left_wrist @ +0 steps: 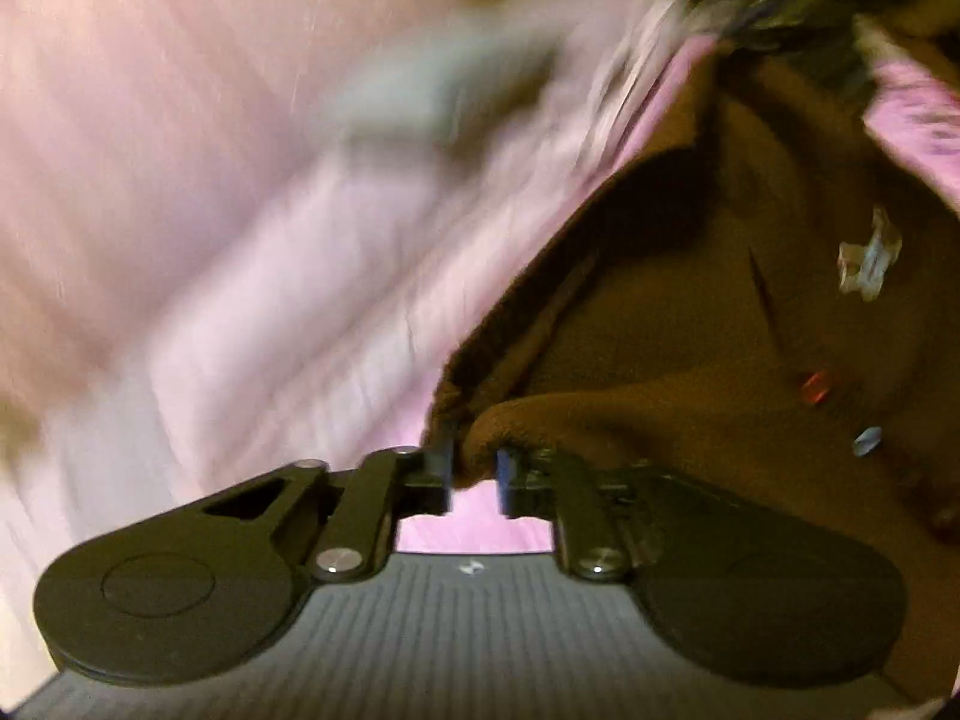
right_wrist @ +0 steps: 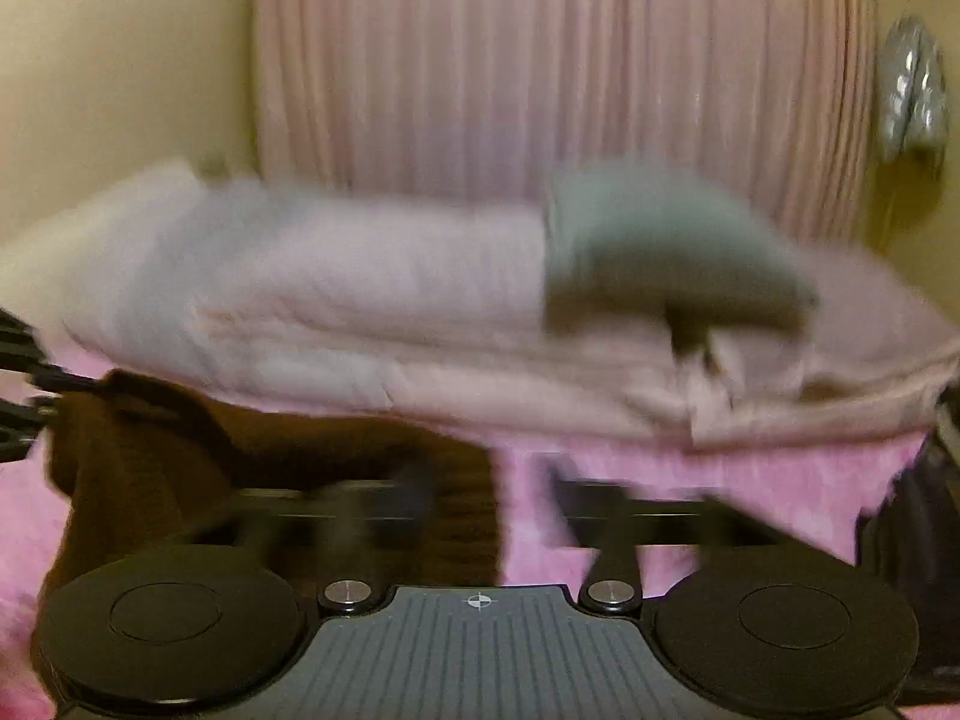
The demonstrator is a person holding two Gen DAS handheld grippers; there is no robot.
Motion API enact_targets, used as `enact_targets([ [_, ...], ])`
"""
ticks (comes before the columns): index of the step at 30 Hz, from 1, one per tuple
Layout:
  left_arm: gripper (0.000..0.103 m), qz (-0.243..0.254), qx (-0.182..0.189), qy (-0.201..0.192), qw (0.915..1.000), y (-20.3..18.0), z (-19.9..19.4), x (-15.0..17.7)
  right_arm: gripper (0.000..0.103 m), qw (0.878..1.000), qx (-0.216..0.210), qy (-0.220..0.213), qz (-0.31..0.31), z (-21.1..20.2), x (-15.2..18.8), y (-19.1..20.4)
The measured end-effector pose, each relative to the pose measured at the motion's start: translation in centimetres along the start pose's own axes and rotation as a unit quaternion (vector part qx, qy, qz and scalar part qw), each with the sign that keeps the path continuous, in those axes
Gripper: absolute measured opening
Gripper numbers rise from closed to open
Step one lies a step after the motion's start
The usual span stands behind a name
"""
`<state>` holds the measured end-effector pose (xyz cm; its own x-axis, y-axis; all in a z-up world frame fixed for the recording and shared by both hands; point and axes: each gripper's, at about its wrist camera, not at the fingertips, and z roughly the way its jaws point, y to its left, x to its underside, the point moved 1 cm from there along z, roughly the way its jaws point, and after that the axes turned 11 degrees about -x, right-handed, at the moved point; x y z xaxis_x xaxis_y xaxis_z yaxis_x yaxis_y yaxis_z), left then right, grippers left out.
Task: Fold clothes
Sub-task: 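Lower the vest flat onto the sheet with both grippers, buttons facing up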
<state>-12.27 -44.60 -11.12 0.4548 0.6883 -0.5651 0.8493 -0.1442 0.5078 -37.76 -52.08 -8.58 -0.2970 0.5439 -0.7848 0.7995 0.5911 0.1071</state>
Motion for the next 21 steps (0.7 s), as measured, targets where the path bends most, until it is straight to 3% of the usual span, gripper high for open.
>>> enact_targets([
  [4,0.038,-0.081,0.019,0.081,0.9932,-1.9,3.1,5.4,0.067,0.998,-0.026,0.058,0.03,4.6,4.2,-2.4],
  [10,0.041,-0.198,0.066,0.182,0.9608,-4.1,0.2,11.8,0.067,0.981,-0.048,0.15,0.111,6.9,11.1,-4.3],
  [13,0.041,-0.245,0.091,0.214,0.9413,-5.8,-1.8,15.3,0.067,0.976,-0.033,0.177,0.123,5.4,14.2,-3.9],
  [21,0.037,-0.31,0.143,0.243,0.908,-10.5,-2.3,21.6,0.067,0.959,0.014,0.225,0.171,1.3,21.9,-3.4],
])
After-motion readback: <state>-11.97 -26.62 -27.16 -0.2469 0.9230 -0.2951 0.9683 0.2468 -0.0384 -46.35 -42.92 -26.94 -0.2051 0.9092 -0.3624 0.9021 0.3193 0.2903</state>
